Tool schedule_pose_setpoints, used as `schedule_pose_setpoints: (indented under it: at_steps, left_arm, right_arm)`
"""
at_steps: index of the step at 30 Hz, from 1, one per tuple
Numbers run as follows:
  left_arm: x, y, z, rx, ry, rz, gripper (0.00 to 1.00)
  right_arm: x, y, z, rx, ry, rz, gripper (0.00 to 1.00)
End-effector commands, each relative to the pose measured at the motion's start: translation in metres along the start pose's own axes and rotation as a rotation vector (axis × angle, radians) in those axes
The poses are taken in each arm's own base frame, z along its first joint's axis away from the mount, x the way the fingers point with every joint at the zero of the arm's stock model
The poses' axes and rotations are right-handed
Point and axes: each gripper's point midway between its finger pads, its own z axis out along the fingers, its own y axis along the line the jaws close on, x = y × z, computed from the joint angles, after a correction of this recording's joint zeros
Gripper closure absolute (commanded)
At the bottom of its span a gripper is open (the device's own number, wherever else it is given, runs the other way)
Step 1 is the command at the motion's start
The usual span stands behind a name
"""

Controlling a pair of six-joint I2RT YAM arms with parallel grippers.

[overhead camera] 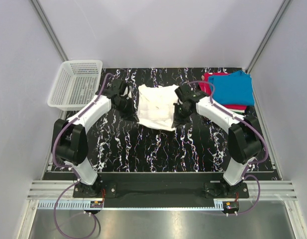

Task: Fold and stack the t-shirts
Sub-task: Fold the tshirt

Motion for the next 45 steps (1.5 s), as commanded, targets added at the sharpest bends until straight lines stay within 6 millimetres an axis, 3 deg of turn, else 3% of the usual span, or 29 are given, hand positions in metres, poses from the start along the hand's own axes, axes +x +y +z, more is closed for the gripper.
schedule_pose_setpoints:
  at_steps: [1,6,11,12,13,18,25,29,31,36,45]
  left_arm:
    - [-0.038,-0.015,-0.010,-0.001,-0.073,0.011,1.00]
    - [-0.076,-0.030,-0.013,-0.018,-0.120,0.035,1.00]
    - [-0.104,-0.033,0.003,-0.048,-0.111,0.033,1.00]
    - [-0.116,-0.041,-0.002,-0.036,-0.139,0.041,1.00]
    - [-0.120,-0.039,0.008,-0.044,-0.128,0.032,1.00]
    - [-0.149,-0.054,0.014,-0.018,-0.165,0.023,1.00]
    - [-0.164,-0.046,0.027,-0.056,-0.189,0.005,1.00]
    - [-0.179,-0.051,0.033,-0.051,-0.223,-0.008,1.00]
    - [-0.184,-0.053,0.045,-0.047,-0.230,-0.015,1.00]
    - [-0.203,-0.059,0.054,-0.046,-0.281,-0.014,1.00]
    - [-0.220,-0.045,0.081,-0.081,-0.329,-0.014,1.00]
  right_arm:
    - [-0.048,0.009,-0.043,-0.009,-0.135,-0.052,1.00]
    - [-0.089,0.008,-0.057,-0.013,-0.191,-0.056,1.00]
    - [-0.120,0.008,-0.057,-0.018,-0.213,-0.071,1.00]
    - [-0.124,0.004,-0.050,-0.008,-0.203,-0.068,1.00]
    - [-0.128,0.003,-0.048,-0.007,-0.203,-0.070,1.00]
    - [-0.153,0.002,-0.032,-0.031,-0.199,-0.074,1.00]
    - [-0.187,-0.003,-0.019,-0.053,-0.218,-0.077,1.00]
    - [-0.202,-0.007,-0.011,-0.056,-0.231,-0.070,1.00]
    - [-0.207,-0.008,-0.009,-0.060,-0.235,-0.069,1.00]
    - [-0.215,-0.011,0.012,-0.072,-0.215,-0.061,1.00]
    - [-0.238,-0.012,0.046,-0.087,-0.234,-0.068,1.00]
